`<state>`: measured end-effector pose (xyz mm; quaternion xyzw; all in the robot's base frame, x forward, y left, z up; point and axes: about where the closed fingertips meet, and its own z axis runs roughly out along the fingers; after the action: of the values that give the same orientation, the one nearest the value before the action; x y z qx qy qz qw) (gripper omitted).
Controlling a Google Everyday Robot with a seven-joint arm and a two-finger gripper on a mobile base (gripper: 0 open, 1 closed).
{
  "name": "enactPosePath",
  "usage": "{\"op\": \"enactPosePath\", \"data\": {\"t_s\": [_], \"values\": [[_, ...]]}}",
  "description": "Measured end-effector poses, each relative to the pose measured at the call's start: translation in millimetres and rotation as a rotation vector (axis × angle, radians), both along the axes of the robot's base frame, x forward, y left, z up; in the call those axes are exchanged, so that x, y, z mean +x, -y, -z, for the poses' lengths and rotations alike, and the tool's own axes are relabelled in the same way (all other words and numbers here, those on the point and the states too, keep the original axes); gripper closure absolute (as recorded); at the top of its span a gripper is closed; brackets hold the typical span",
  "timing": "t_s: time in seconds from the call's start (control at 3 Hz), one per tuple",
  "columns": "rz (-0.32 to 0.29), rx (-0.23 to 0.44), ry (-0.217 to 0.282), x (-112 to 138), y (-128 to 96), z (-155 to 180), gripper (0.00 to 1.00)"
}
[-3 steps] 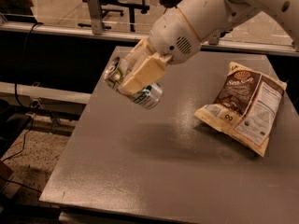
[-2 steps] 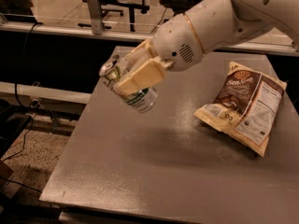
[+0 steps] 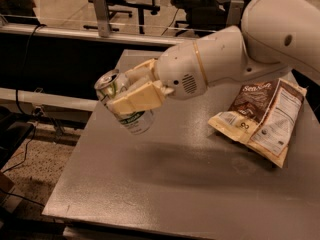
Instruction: Place 7up can upright
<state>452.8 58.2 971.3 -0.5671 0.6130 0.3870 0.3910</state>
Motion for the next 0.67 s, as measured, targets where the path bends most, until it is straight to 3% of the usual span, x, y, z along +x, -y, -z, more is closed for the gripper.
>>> {"op": "enactPosePath", "data": {"t_s": [0.67], "values": [[0.071,0.084,0.009,-11.5,-10.5,19.7,1.0]]}}
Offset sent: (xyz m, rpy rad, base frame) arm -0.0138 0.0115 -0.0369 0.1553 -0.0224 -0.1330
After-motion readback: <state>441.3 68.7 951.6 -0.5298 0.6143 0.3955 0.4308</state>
